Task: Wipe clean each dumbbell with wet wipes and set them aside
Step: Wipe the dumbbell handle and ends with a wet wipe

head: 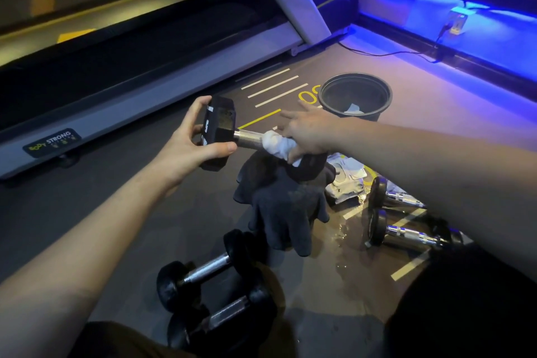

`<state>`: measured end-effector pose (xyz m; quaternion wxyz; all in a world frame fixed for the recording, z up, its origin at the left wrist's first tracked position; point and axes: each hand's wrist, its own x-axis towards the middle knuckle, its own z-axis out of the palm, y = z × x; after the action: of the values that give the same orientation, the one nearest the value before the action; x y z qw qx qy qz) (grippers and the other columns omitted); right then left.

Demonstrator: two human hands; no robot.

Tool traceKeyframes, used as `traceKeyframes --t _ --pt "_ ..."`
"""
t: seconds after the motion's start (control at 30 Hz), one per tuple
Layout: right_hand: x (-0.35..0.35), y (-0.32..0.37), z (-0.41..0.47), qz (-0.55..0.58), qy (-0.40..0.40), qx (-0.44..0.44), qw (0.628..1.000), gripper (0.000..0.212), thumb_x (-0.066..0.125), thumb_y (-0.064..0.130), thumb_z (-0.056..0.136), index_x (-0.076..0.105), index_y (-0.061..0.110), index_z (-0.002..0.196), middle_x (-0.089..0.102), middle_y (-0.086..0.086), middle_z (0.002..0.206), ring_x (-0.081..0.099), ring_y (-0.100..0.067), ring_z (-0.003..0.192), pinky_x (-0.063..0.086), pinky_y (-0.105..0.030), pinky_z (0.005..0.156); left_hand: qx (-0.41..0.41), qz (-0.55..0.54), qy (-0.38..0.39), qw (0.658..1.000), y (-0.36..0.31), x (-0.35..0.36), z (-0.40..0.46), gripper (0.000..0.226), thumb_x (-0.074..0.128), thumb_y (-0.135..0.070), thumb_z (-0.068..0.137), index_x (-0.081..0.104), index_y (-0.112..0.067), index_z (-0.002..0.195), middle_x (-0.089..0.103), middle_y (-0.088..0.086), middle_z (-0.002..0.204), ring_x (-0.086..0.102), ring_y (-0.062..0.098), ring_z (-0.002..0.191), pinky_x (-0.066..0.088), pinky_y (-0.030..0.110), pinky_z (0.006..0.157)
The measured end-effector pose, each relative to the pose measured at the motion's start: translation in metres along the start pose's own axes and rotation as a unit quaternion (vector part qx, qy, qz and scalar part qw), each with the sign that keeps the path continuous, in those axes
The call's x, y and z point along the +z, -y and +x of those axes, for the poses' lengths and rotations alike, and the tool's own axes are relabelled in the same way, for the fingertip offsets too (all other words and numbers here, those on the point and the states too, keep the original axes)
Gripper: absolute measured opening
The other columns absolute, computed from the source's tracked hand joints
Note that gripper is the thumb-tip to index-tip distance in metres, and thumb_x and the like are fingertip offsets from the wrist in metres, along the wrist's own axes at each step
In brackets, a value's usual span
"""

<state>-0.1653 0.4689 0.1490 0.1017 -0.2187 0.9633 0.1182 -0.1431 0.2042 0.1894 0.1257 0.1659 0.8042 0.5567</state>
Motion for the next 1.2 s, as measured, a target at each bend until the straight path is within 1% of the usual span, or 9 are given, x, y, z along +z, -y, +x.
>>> traceKeyframes --t 0.1,0.2,0.33,0.43,0.7,0.83,0.97,1.13,1.2 --pt "0.000 -0.006 -0.001 0.035 0.028 0.005 0.999 0.069 0.059 0.072 0.076 0.060 0.027 0.128 0.048 0.002 0.148 0.013 -0.019 0.151 0.006 -0.056 0.118 0.003 0.001 0.001 1.000 -0.001 0.000 0.001 0.086 0.086 -0.036 0.059 0.042 -0.059 0.130 0.061 -0.004 0.116 0.064 0.013 0.097 0.054 0.030 0.080" --pt "-0.008 -0.004 -0.010 0.101 0.027 0.004 0.995 0.077 0.065 0.073 0.071 0.057 0.023 0.128 0.055 -0.001 0.136 0.030 -0.024 0.143 0.012 -0.051 0.116 0.009 0.005 -0.001 1.000 -0.002 0.000 0.002 0.084 0.083 -0.028 0.066 0.041 -0.056 0.134 0.061 -0.005 0.116 0.064 0.009 0.095 0.053 0.027 0.079" --pt "-0.028 0.003 -0.019 0.277 -0.076 0.001 0.958 0.067 0.073 0.053 0.080 0.054 0.020 0.134 0.058 -0.001 0.129 0.054 -0.022 0.119 0.041 -0.038 0.102 0.009 0.009 -0.002 1.000 -0.001 0.000 0.002 0.085 0.083 -0.028 0.066 0.040 -0.055 0.135 0.061 -0.002 0.118 0.063 0.010 0.099 0.053 0.025 0.077" --pt "-0.034 0.014 -0.014 0.343 -0.183 0.008 0.922 0.039 0.071 0.051 0.082 0.068 0.026 0.112 0.068 0.008 0.101 0.062 -0.014 0.096 0.051 -0.036 0.088 0.007 0.010 -0.003 1.000 0.000 0.000 0.002 0.086 0.084 -0.031 0.065 0.040 -0.056 0.134 0.060 0.002 0.120 0.062 0.016 0.104 0.053 0.029 0.080" --pt "-0.016 0.011 -0.014 0.310 -0.130 0.085 0.938 0.032 0.084 0.043 0.068 0.072 0.026 0.093 0.071 0.010 0.084 0.063 -0.014 0.087 0.054 -0.037 0.082 -0.002 0.004 -0.004 1.000 0.000 -0.001 0.002 0.088 0.084 -0.032 0.062 0.040 -0.057 0.134 0.058 0.002 0.122 0.061 0.016 0.105 0.053 0.028 0.077" --pt "-0.013 0.003 -0.015 0.117 -0.111 0.048 0.986 0.048 0.077 0.060 0.068 0.071 0.034 0.107 0.071 0.013 0.093 0.060 -0.019 0.101 0.037 -0.041 0.104 -0.004 0.002 -0.006 1.000 0.000 -0.001 0.003 0.088 0.085 -0.036 0.061 0.040 -0.058 0.133 0.059 0.002 0.123 0.057 0.018 0.117 0.053 0.030 0.079" --pt "-0.015 -0.004 -0.013 0.079 -0.045 0.039 0.995 0.049 0.075 0.062 0.069 0.070 0.038 0.111 0.068 0.016 0.086 0.058 -0.021 0.105 0.027 -0.046 0.111 -0.002 0.000 -0.005 1.000 -0.001 0.001 0.003 0.087 0.085 -0.029 0.065 0.040 -0.057 0.134 0.058 0.001 0.122 0.060 0.016 0.110 0.054 0.027 0.075" --pt "-0.025 -0.001 -0.010 0.176 0.026 0.043 0.983 0.051 0.084 0.048 0.067 0.070 0.034 0.114 0.062 0.010 0.078 0.053 -0.019 0.079 0.043 -0.031 0.075 0.005 0.002 -0.009 1.000 -0.004 0.003 0.002 0.086 0.084 -0.015 0.077 0.038 -0.055 0.139 0.055 -0.007 0.122 0.060 0.006 0.106 0.053 0.018 0.072" --pt "-0.020 0.001 -0.012 0.148 -0.005 0.041 0.988 0.060 0.081 0.055 0.067 0.066 0.031 0.120 0.068 0.005 0.098 0.058 -0.023 0.095 0.039 -0.032 0.087 0.003 0.003 -0.010 1.000 -0.003 0.004 0.002 0.085 0.084 -0.015 0.078 0.038 -0.055 0.138 0.055 -0.007 0.123 0.061 0.008 0.106 0.053 0.018 0.071"
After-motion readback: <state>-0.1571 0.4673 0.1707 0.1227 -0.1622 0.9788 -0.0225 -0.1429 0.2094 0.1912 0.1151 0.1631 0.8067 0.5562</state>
